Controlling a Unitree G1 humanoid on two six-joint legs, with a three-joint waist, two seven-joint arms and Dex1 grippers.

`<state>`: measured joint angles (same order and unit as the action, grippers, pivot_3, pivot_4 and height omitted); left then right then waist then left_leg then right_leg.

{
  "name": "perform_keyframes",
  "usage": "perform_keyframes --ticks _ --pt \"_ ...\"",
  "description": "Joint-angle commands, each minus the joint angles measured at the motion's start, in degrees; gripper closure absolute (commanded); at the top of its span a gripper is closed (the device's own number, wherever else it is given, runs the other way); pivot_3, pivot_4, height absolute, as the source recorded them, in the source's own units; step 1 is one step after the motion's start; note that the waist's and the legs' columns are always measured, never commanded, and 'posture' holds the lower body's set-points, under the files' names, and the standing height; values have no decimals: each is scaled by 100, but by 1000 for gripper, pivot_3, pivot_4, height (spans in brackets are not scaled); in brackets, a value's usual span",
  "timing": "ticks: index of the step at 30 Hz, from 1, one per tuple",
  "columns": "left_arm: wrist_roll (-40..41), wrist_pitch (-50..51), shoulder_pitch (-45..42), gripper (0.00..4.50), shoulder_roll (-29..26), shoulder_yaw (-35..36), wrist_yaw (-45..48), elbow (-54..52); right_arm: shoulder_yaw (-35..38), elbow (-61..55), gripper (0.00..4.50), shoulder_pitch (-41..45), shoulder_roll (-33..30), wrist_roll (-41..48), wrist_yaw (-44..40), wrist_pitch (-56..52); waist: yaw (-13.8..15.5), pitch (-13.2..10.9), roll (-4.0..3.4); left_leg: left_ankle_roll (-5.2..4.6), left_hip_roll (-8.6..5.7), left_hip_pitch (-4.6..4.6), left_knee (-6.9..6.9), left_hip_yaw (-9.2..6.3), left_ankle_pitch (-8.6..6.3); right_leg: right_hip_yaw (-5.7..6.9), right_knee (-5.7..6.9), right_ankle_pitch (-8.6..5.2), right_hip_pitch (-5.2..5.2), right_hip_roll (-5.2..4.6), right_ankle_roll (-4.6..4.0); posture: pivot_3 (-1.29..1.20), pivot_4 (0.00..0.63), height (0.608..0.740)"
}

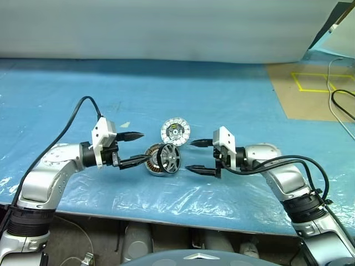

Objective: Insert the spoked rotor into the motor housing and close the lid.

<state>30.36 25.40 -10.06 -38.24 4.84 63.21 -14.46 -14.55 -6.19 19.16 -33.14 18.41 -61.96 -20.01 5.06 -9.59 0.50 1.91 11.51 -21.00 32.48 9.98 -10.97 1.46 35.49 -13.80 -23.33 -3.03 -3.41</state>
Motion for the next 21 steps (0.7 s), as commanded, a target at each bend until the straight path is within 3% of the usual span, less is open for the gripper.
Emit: perform_keyframes --ticks 1,10,21 --pt "179 -126 116 364 -36 232 -8 -149 -87 -86 32 95 73 -35 -198 266 -16 0 0 0 0 0 -1 0 0 0 0 0 0 0 0 0 150 740" --pt "-200 -767 327 364 -201 39 344 162 -330 38 32 589 231 -263 -520 610 -120 0 0 -6 3 6 6 -1 -2 0 7 0 3 0 0 0 150 740" --pt "-231 -817 180 364 -102 -160 214 20 -748 949 32 1118 635 -851 -764 1360 -117 0 0 -3 4 0 9 1 -1 0 11 0 1 1 -1 0 150 740"
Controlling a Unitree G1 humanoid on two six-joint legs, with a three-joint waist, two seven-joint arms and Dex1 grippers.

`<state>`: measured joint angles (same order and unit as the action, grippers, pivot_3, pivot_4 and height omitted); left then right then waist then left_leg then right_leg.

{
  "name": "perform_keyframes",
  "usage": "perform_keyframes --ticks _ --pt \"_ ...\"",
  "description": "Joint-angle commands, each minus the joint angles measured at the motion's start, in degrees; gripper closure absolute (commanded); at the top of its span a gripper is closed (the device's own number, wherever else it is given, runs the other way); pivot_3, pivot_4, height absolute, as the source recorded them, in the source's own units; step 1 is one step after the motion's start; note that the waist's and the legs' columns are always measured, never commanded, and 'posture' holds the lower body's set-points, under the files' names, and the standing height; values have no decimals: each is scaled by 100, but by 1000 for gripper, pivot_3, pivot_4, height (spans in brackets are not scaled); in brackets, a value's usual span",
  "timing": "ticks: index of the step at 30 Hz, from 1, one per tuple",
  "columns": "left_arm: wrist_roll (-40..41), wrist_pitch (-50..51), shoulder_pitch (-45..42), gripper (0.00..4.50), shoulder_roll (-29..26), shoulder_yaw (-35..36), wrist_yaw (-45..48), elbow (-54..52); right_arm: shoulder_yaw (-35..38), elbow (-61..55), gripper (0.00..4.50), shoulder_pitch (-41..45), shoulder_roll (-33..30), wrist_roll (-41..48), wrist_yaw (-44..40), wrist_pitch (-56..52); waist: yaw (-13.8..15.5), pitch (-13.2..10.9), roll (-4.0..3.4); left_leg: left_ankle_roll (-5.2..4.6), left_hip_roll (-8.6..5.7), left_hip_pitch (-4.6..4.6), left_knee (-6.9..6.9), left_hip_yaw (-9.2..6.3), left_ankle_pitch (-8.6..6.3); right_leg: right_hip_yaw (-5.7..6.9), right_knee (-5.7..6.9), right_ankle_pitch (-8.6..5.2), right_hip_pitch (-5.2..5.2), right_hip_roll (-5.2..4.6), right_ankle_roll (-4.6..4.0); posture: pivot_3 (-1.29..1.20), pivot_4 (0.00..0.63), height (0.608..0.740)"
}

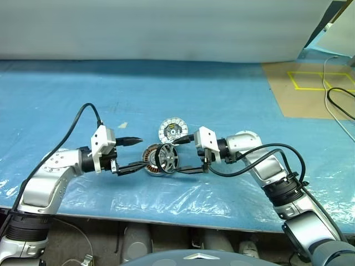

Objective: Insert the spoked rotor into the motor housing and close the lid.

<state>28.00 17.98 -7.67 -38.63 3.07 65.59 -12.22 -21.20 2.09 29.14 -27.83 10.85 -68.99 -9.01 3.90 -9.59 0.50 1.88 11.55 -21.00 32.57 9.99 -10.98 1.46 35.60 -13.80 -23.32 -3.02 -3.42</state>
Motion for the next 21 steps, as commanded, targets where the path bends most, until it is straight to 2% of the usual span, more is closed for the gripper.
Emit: perform_keyframes --ticks 1,21 --pt "-10 -88 -53 364 -68 15 -32 -204 -99 199 32 143 130 -156 -53 331 -2 0 0 0 1 2 0 0 0 0 3 0 0 0 0 0 150 740" --pt "11 -92 288 364 -43 98 -316 -333 -145 858 32 376 524 -470 -60 697 -6 0 0 -1 3 3 13 0 0 0 11 0 1 0 -1 0 150 740"
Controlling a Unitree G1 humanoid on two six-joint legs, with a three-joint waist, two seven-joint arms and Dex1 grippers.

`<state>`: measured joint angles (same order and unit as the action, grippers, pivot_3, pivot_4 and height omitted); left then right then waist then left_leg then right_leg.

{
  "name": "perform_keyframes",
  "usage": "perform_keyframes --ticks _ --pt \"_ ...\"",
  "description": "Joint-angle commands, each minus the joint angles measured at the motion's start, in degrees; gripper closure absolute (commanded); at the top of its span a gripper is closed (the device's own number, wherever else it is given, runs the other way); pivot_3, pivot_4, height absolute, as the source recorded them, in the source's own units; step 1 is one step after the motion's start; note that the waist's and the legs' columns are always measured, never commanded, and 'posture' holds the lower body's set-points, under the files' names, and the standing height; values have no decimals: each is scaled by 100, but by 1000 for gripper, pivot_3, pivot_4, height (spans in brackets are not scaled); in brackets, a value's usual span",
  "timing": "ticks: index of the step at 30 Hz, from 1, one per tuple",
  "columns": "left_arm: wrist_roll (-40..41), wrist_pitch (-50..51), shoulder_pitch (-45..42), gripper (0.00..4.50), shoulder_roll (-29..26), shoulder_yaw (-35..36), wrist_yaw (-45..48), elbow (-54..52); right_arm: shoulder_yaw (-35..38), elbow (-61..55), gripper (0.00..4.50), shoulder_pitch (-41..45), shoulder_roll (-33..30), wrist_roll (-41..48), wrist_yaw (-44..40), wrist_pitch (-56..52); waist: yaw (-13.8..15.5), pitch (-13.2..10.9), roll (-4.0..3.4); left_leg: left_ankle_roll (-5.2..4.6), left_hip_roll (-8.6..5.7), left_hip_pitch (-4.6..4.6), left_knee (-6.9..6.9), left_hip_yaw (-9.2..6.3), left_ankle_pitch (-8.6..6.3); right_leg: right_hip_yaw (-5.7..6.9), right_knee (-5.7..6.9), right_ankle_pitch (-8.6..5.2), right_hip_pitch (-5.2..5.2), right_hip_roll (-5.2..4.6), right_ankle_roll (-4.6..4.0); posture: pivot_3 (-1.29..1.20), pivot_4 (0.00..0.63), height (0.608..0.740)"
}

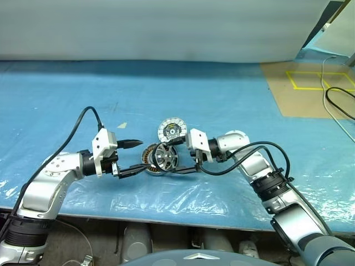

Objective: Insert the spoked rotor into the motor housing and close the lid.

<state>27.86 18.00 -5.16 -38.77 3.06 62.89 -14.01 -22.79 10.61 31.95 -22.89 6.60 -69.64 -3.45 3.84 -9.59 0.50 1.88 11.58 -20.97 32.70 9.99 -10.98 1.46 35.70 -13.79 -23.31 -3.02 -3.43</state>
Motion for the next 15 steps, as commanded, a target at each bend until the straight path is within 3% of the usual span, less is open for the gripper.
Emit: perform_keyframes --ticks 1,3,12,13,15 --pt "24 -101 47 364 -25 97 -54 -155 17 14 216 99 33 -53 1 151 0 0 0 0 0 0 0 0 0 0 0 0 0 0 0 0 150 740" --pt "17 -113 44 364 -18 82 -70 -143 26 48 652 116 33 -67 -11 182 0 0 0 0 0 0 0 0 0 0 0 0 0 0 0 0 150 740" --pt "-50 -265 40 364 56 38 -116 -19 96 30 3534 269 10 -91 -32 241 -7 0 0 0 1 0 1 0 0 0 1 0 0 0 0 0 150 740" --pt "-61 -286 38 364 72 27 -123 -5 95 46 3760 298 14 -97 -38 250 -10 0 0 0 1 1 1 0 0 0 2 0 0 0 0 0 150 740" --pt "-68 -311 25 364 106 5 -150 8 92 68 3766 381 12 -107 -65 248 -10 0 0 0 2 1 2 0 0 0 2 0 0 1 0 0 150 740"
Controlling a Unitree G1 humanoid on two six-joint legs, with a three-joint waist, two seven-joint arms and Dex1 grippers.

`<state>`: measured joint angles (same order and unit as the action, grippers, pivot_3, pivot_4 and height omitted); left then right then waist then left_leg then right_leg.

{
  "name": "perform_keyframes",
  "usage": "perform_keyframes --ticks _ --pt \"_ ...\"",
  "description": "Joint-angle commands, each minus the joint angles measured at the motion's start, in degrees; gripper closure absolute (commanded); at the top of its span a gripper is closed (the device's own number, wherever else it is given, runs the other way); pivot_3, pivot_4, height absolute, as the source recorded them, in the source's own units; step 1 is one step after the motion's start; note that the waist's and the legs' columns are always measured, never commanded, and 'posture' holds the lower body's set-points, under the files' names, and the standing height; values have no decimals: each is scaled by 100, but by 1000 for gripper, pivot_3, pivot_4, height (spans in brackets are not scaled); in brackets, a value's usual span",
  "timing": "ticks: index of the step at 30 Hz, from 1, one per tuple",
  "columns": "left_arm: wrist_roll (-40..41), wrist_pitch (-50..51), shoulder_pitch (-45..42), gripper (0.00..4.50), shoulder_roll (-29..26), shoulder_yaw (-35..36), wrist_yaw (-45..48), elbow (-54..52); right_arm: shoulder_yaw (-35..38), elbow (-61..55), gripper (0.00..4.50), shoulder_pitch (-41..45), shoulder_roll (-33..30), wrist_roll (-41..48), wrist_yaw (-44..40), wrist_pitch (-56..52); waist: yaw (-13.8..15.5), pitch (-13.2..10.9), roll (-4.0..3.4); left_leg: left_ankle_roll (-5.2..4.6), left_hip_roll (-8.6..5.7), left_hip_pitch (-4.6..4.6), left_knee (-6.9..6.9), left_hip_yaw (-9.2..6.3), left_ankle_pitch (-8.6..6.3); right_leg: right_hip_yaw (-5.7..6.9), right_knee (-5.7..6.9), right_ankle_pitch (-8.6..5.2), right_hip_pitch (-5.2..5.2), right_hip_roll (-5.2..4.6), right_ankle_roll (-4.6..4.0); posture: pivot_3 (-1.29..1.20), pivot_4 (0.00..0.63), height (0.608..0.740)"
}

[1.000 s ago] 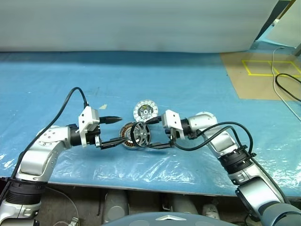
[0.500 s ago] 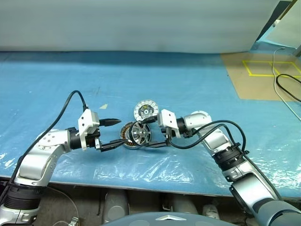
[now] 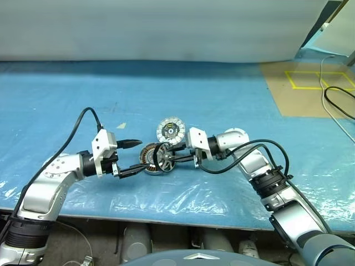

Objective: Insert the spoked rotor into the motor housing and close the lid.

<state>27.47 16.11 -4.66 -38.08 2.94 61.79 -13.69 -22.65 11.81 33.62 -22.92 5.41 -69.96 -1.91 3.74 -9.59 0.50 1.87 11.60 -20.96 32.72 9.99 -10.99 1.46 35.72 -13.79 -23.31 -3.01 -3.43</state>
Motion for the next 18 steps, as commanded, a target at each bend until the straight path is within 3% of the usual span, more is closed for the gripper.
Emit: perform_keyframes --ticks 1,14,18 --pt "-32 -133 -32 364 49 7 -51 -21 97 -67 3766 275 19 43 -55 29 0 0 0 0 0 -1 0 0 0 0 0 0 0 0 0 0 150 740" --pt "-101 -274 -23 364 163 -30 -116 82 102 -705 3766 612 -369 367 -770 -599 12 0 0 -2 0 -3 0 0 -1 0 -1 0 0 0 0 0 150 740" --pt "-75 -294 -58 364 205 -3 -144 128 114 -538 3766 801 -195 318 -682 -511 -2 0 0 -2 0 -2 1 0 -1 0 0 0 0 0 0 0 150 740"
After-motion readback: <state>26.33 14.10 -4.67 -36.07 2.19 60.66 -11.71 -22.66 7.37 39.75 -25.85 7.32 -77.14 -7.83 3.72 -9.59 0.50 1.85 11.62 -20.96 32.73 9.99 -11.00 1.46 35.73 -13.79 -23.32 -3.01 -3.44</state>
